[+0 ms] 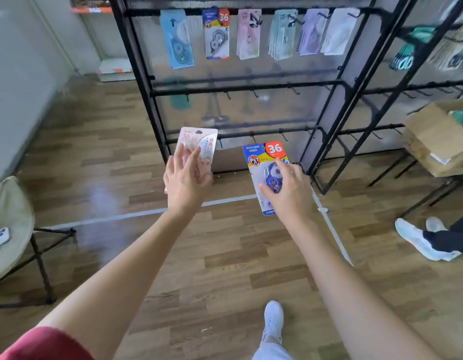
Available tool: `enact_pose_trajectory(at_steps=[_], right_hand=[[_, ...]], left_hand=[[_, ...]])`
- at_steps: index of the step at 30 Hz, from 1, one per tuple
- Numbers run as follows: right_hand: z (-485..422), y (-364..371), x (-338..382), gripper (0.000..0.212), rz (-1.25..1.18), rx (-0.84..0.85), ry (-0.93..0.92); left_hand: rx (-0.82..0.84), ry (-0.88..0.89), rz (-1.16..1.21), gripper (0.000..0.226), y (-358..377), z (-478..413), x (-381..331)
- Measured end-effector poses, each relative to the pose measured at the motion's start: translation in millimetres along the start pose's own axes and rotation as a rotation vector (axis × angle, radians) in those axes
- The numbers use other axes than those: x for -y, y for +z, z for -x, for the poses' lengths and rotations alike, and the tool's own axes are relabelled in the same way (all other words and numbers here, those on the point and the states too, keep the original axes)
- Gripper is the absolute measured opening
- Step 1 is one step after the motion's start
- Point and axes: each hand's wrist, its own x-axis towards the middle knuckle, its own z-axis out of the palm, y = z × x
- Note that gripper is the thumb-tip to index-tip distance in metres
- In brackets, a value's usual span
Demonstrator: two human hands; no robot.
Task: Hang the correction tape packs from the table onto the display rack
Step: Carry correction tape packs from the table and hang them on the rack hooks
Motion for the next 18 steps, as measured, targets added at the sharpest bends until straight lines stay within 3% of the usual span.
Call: enact_pose_trajectory(at_steps=[8,18], right_hand=[[-154,-49,-66,0.064,0.019,-0.011,-0.121],[-299,-76,-80,0.063,0.012,-0.096,-0.221]], left_hand=[[-0.109,-0.049,0.010,0.058,79,-89,-88],[-0.208,0.048,0.011,0.057,121,-210,-161]])
